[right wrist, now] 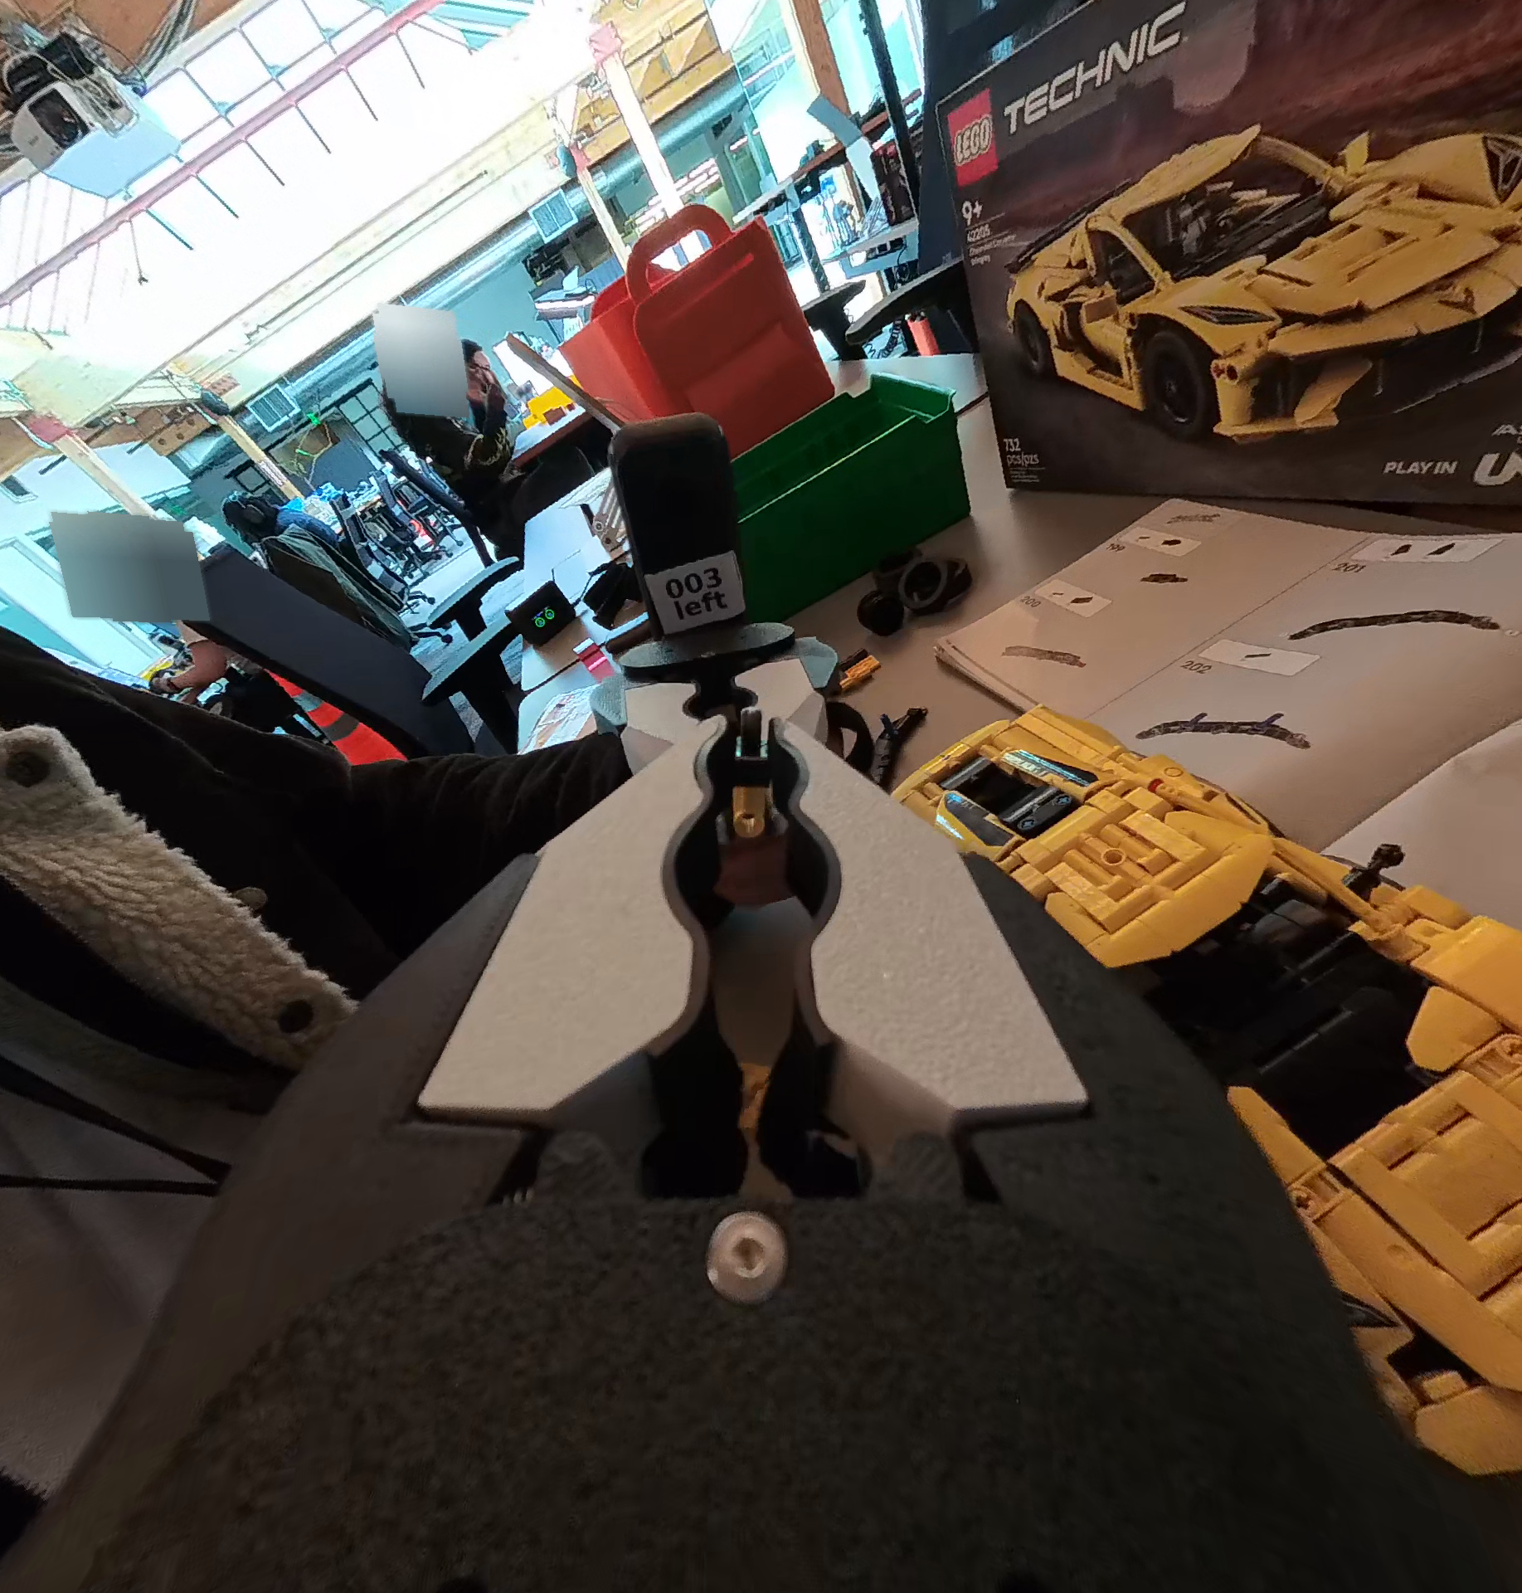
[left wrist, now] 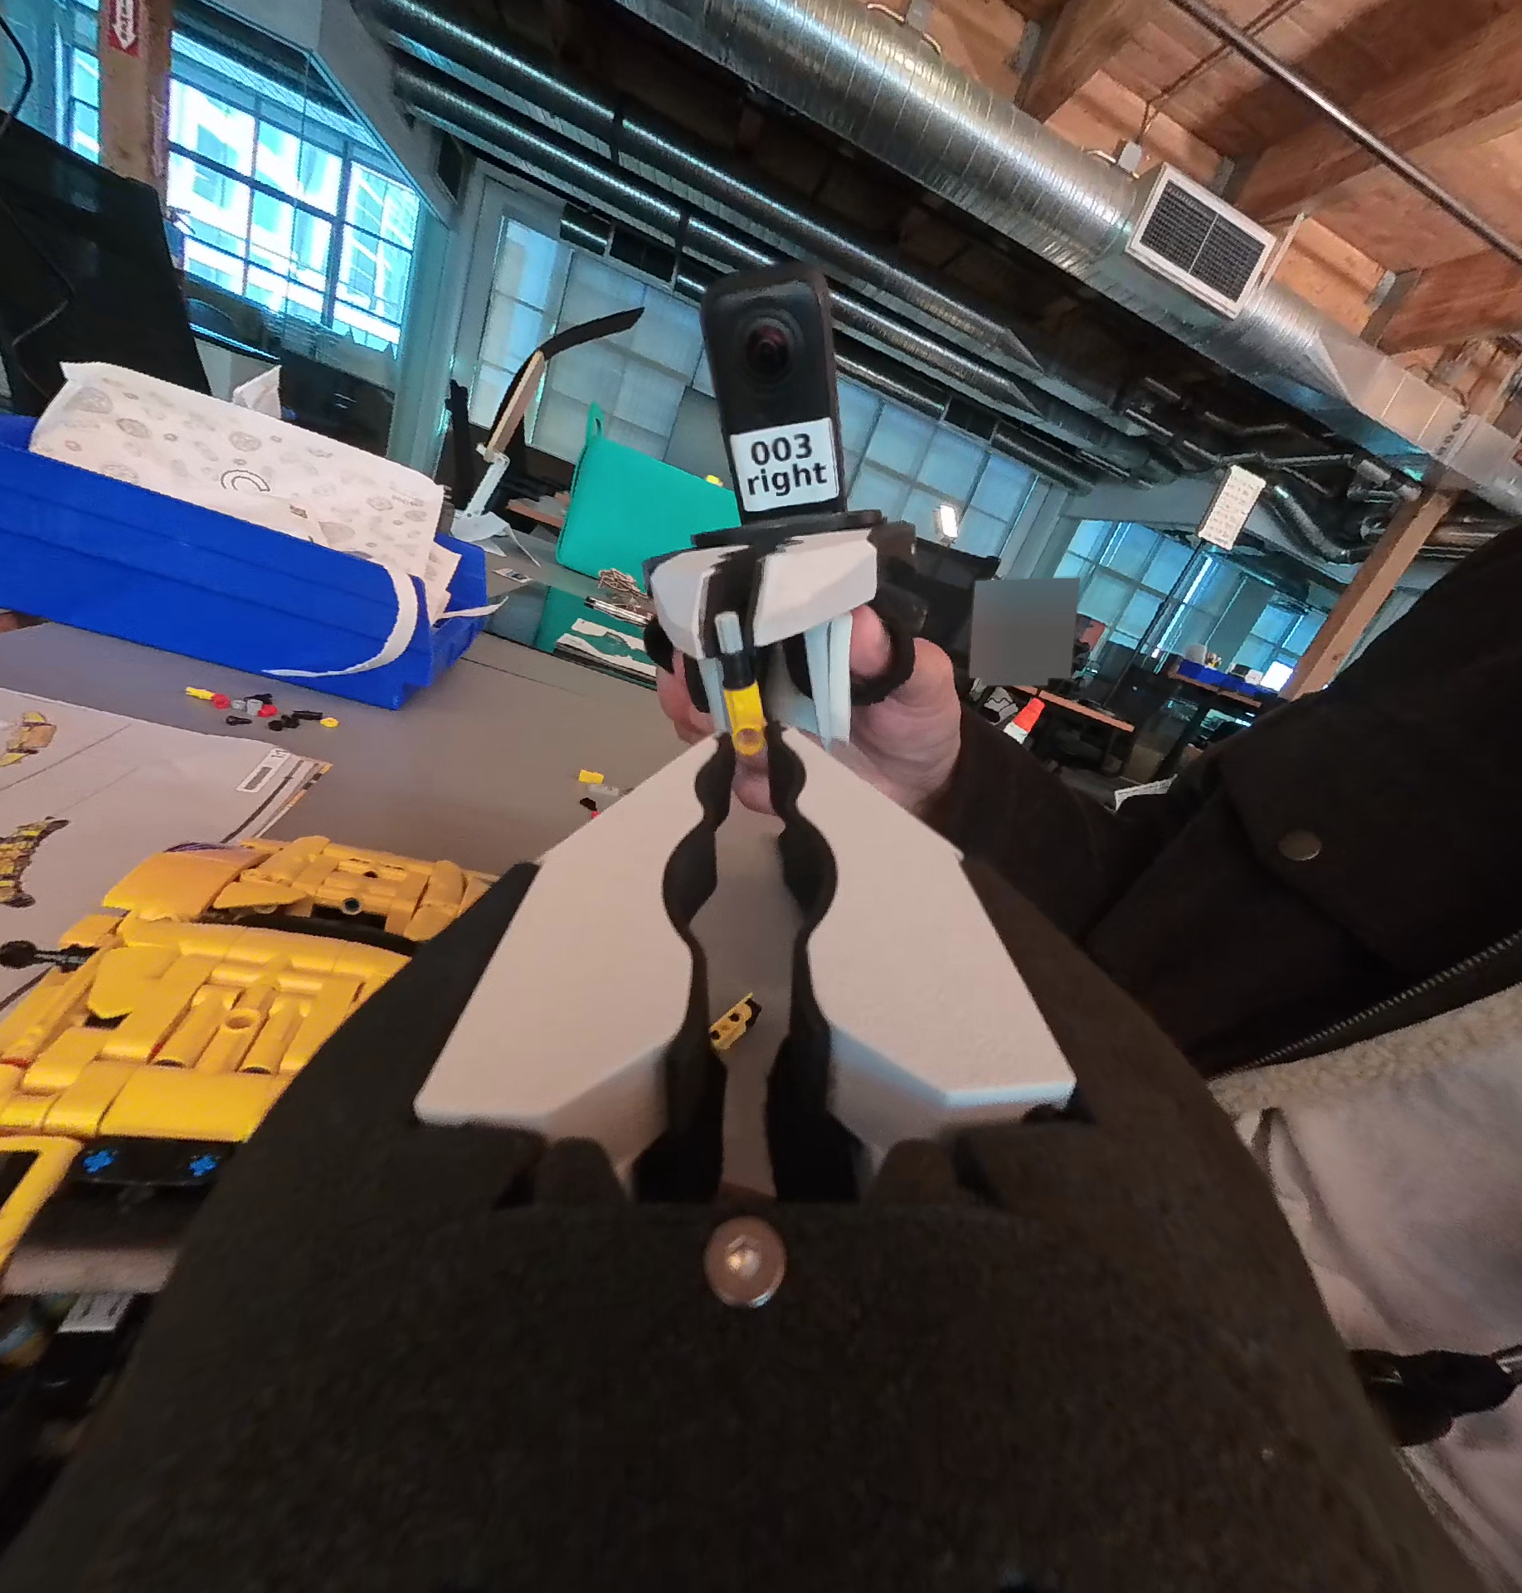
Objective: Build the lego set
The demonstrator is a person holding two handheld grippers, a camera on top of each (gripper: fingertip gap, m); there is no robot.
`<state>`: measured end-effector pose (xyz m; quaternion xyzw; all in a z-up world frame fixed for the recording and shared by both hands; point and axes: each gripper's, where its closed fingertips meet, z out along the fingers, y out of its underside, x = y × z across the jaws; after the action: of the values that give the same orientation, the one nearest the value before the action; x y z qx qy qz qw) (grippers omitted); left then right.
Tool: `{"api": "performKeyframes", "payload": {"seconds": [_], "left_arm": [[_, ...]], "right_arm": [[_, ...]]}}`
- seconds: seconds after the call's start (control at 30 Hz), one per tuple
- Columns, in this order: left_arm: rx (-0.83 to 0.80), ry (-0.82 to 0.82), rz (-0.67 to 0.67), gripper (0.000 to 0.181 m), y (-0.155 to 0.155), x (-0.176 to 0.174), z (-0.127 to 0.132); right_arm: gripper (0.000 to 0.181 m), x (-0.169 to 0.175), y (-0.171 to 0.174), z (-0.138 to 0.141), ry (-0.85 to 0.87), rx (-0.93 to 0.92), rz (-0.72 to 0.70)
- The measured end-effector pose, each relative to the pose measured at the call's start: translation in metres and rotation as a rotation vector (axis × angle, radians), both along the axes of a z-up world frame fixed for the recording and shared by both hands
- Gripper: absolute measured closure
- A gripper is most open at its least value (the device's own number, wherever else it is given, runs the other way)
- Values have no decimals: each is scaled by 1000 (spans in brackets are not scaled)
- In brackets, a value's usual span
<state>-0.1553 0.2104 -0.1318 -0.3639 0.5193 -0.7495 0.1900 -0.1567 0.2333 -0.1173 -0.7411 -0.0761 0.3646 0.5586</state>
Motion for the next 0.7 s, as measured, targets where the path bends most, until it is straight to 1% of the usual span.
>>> {"api": "performKeyframes", "payload": {"seconds": [0.57, 0.6, 0.63, 0.67, 0.7], "left_arm": [[11, -19, 3, 175, 1, -2, 1], [10, -27, 16, 175, 3, -2, 3], [2, -40, 22, 175, 5, -3, 6], [-6, -42, 36, 175, 8, -3, 8], [-3, -33, 57, 175, 12, -2, 7]], "right_arm": [[174, -1, -1, 0, -2, 2, 14], [171, 1, -1, 1, -27, 32, -7], [155, 4, -1, 1, -81, 60, -34], [145, 8, -5, -1, -146, 67, -55], [145, 11, -14, -8, -219, 45, -64]]}}
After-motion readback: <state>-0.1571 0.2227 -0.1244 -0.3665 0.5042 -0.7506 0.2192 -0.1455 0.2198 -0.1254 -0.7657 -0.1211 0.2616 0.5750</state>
